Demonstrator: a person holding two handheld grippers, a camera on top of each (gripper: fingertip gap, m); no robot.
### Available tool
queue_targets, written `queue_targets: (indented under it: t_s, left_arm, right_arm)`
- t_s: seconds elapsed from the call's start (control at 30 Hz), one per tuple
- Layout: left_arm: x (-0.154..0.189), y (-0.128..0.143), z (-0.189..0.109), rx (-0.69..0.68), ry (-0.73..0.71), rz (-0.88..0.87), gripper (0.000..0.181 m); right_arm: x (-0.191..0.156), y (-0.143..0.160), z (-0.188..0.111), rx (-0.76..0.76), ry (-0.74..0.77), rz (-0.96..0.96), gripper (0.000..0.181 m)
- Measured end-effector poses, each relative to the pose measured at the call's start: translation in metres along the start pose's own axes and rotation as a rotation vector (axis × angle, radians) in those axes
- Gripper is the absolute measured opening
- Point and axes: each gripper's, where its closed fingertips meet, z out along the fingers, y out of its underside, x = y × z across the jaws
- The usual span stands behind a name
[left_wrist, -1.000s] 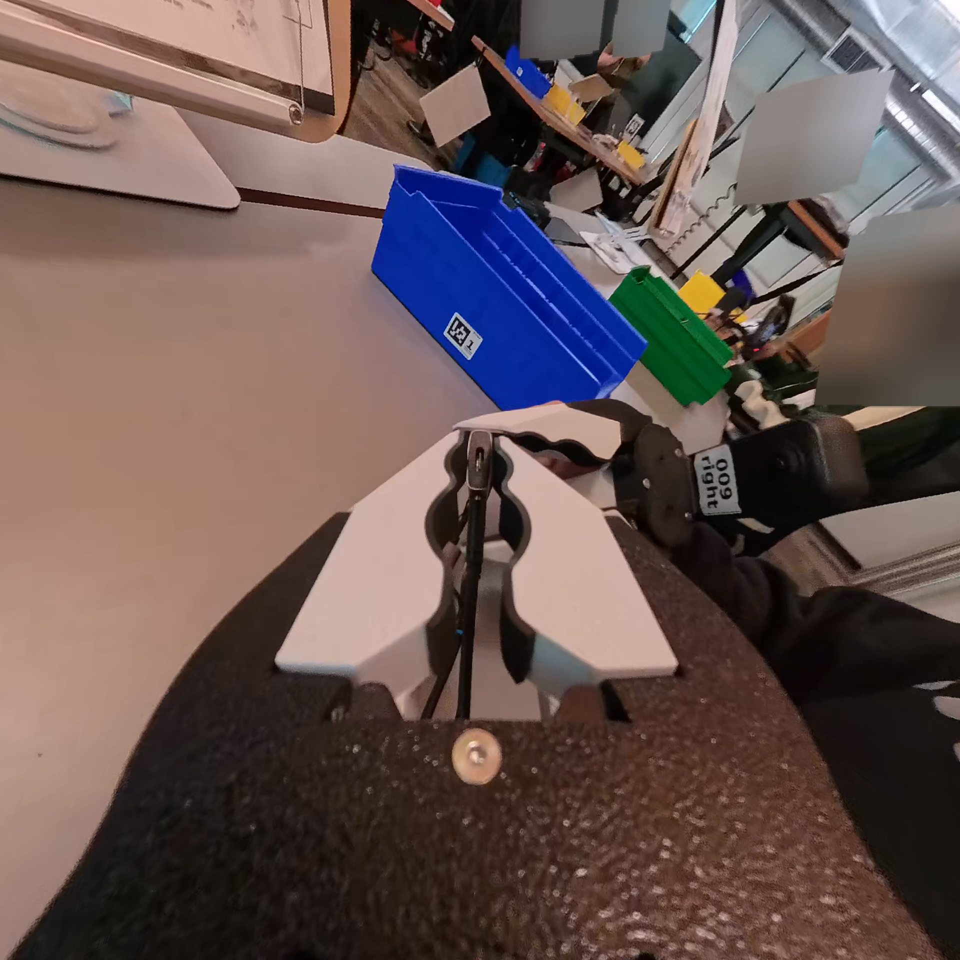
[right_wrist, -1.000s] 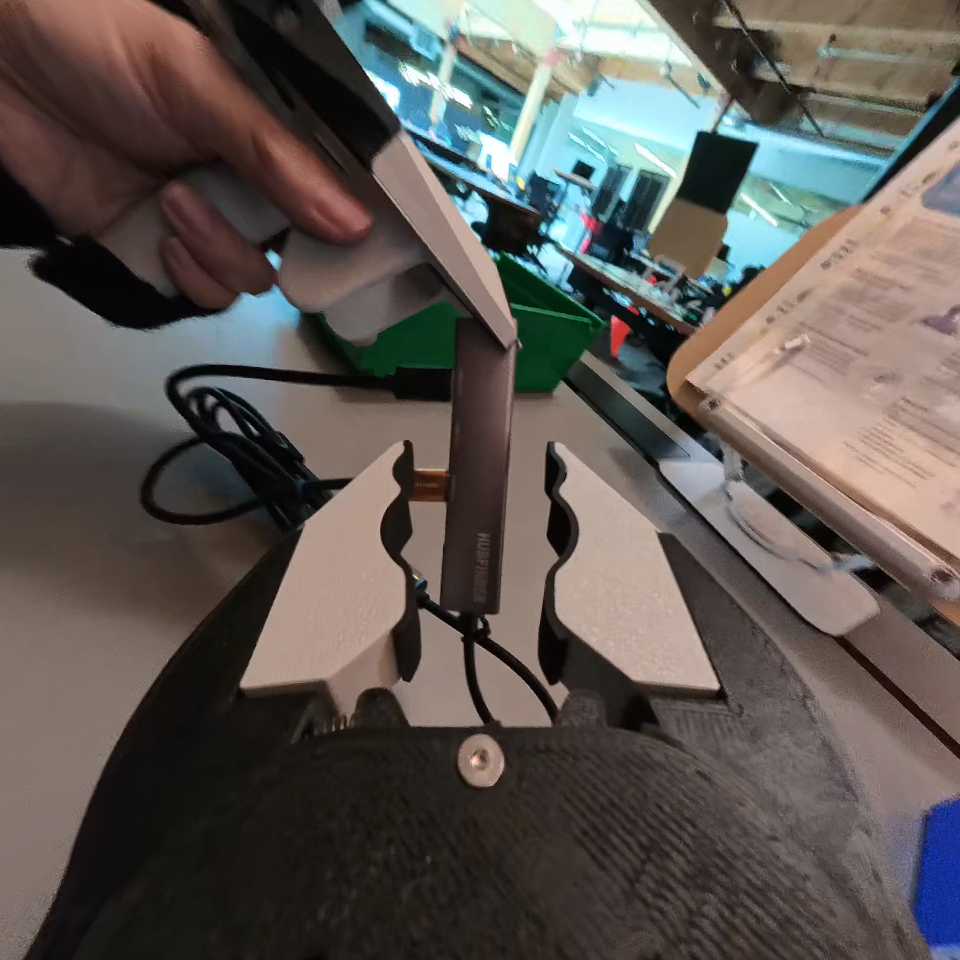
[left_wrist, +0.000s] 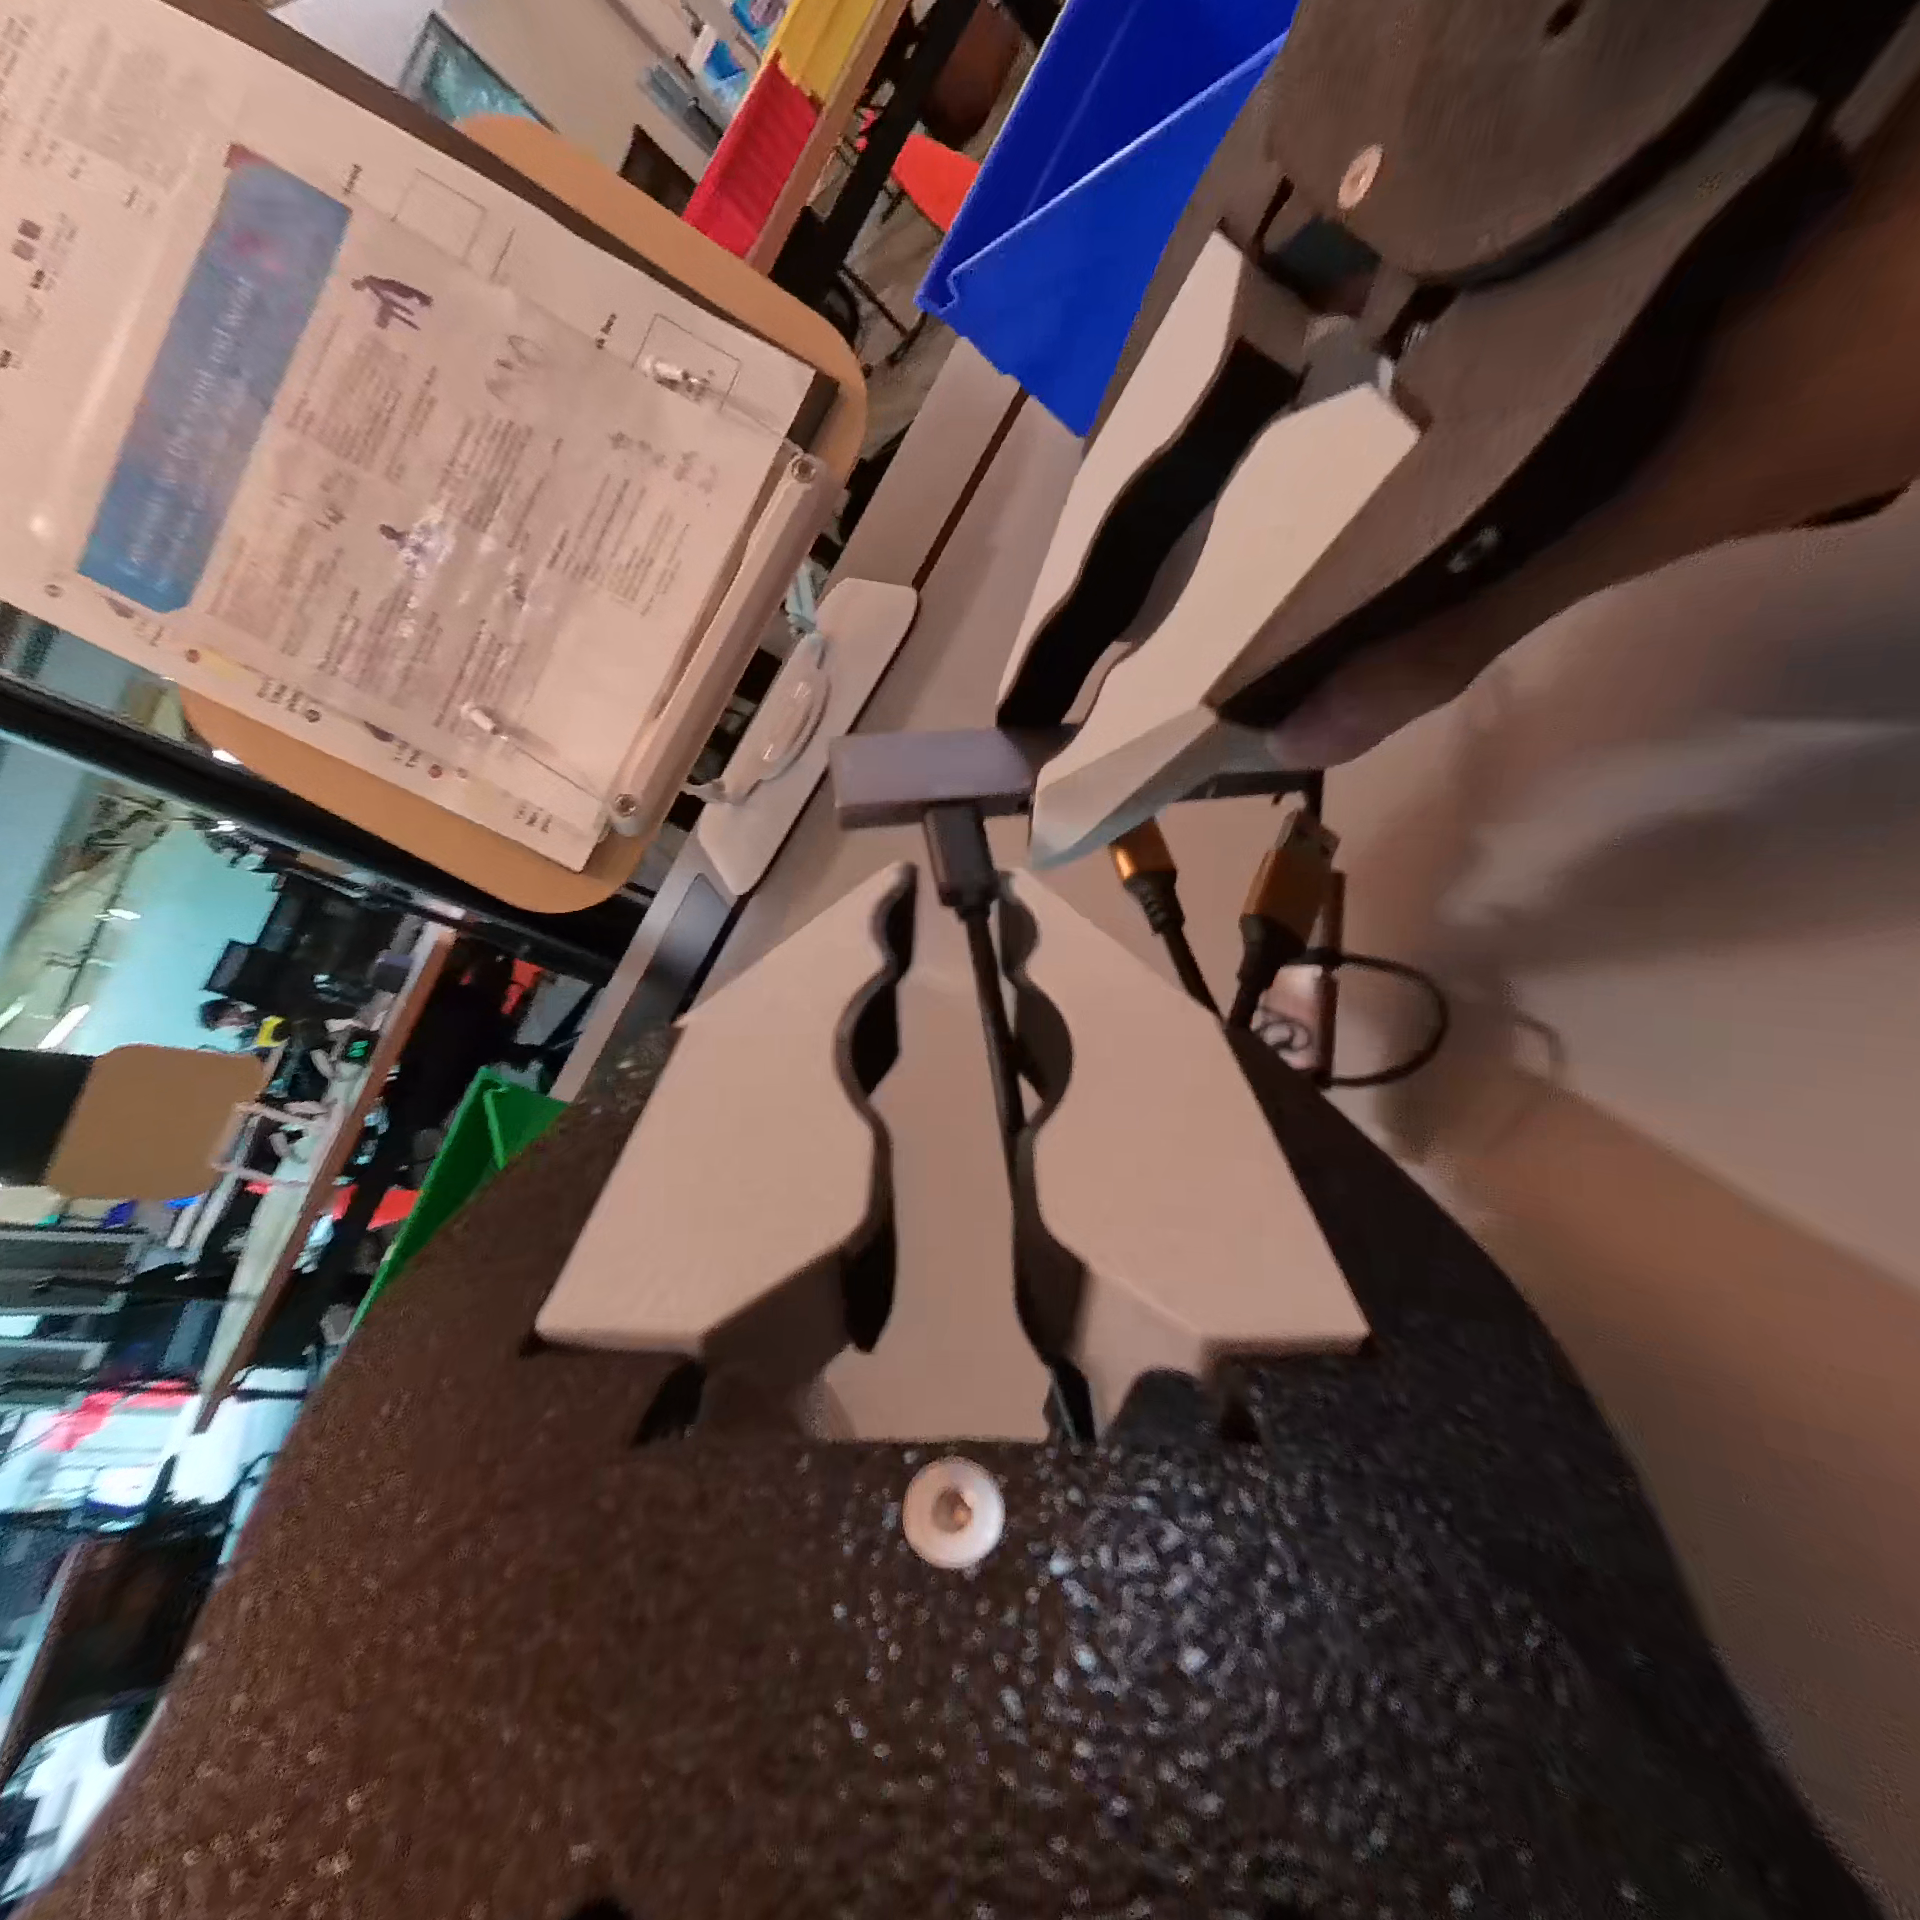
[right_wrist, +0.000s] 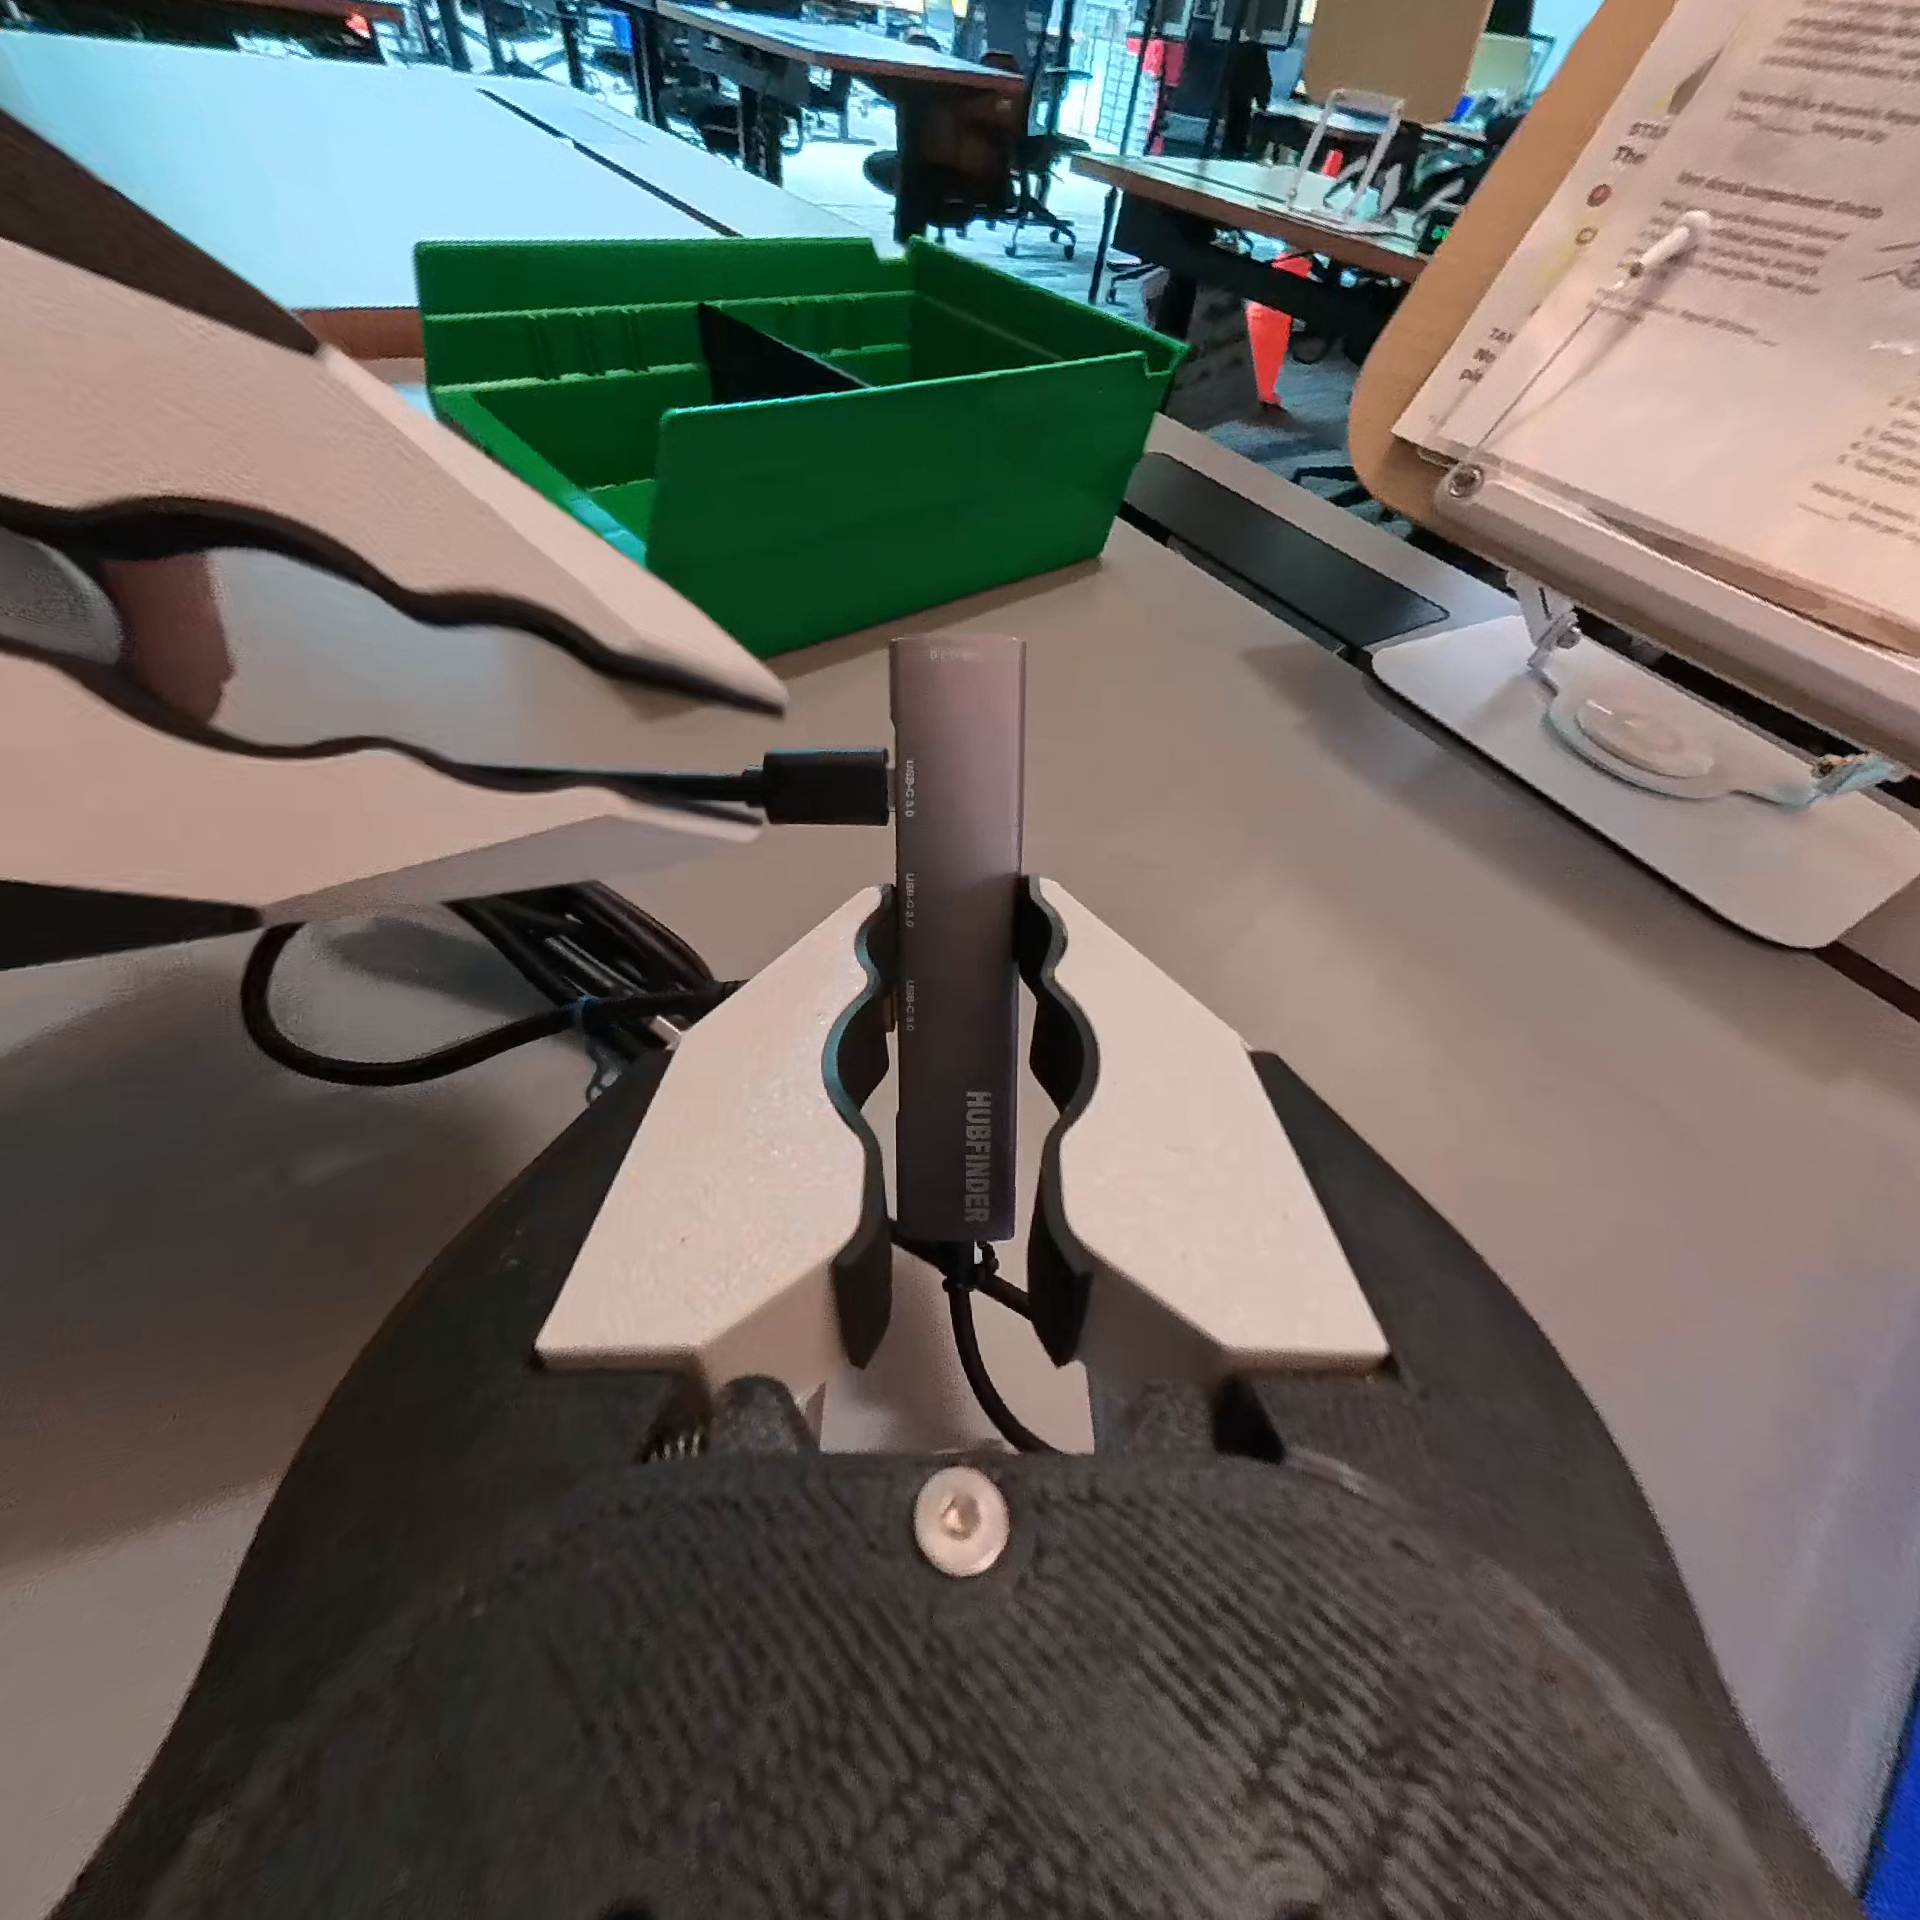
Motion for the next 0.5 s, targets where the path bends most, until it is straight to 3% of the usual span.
queue_targets:
  t_s: [0.03,0.17,0.3,0.5]
  left_arm:
    - [-0.002,0.001,-0.001,-0.003,-0.012,0.012,0.019]
    - [-0.001,0.002,-0.002,0.001,-0.002,0.003,0.006]
    - [-0.001,0.006,0.0,-0.01,-0.011,-0.006,0.006]
    - [0.0,0.007,-0.003,0.021,-0.002,-0.005,0.003]
  right_arm:
    - [0.002,0.0,-0.001,0.004,-0.001,0.011,0.021]
    - [0.002,-0.002,-0.002,0.02,-0.025,0.051,0.021]
    - [-0.002,-0.002,-0.001,0.02,-0.043,0.051,0.021]
    - [-0.007,-0.001,-0.004,0.015,-0.07,-0.041,0.022]
